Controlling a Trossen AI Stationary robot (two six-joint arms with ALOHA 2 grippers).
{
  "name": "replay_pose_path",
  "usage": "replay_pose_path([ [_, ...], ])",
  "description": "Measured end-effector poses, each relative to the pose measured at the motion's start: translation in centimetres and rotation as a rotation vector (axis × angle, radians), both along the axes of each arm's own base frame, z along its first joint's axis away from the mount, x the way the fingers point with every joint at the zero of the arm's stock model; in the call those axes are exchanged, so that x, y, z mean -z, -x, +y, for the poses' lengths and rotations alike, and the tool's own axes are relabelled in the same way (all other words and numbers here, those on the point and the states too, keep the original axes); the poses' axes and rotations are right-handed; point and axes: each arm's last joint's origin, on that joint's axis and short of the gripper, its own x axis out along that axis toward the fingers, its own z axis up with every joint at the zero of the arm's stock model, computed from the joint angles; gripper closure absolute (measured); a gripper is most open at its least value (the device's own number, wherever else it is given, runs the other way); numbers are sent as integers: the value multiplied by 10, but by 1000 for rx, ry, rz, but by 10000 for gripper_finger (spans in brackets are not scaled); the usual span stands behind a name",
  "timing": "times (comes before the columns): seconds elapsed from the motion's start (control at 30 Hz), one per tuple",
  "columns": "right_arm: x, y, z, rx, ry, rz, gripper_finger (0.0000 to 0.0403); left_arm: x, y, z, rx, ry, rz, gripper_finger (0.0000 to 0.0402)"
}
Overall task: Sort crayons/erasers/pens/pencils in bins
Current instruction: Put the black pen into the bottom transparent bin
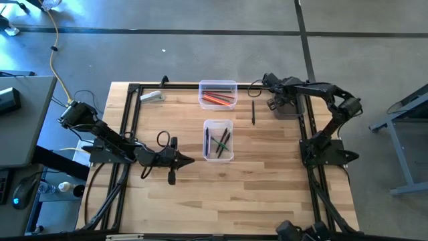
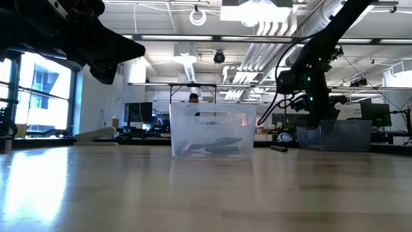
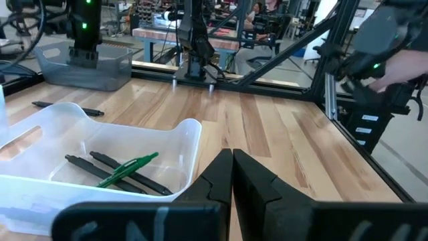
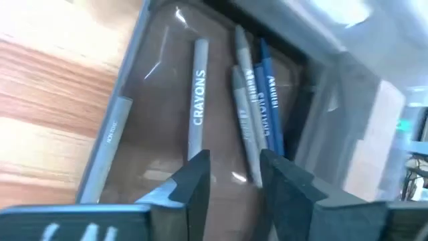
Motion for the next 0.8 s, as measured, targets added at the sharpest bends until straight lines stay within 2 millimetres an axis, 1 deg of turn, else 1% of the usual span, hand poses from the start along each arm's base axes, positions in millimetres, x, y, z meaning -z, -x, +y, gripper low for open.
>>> replay_pose_path([
  [0.13, -27, 3, 3, -4, 14, -12, 270, 0, 0, 0, -1, 0, 0, 401],
  [0.23, -48, 5, 13, -41, 13, -81, 284, 0, 0, 0, -1, -1, 0, 401],
  [0.3, -64, 6, 21, -69, 26, -177, 308, 0, 0, 0, -1, -2, 0, 401],
  [0.4, -85, 6, 34, -120, 68, -348, 365, 0, 0, 0, -1, -5, 1, 401],
  [0.47, -94, 4, 44, -151, 97, -449, 393, 0, 0, 0, -1, -5, 1, 401],
  [0.53, -98, 0, 55, -163, 104, -533, 389, 0, 0, 0, -1, -8, 1, 401],
  [0.6, -98, -7, 65, -176, 101, -578, 381, 0, 0, 0, -2, -9, 1, 401],
  [0.7, -91, -19, 75, -174, 105, -636, 383, 0, 0, 0, -3, 3, -1, 401],
  [0.8, -80, -31, 83, -179, 102, -677, 385, 0, 0, 0, -3, 7, -1, 401],
])
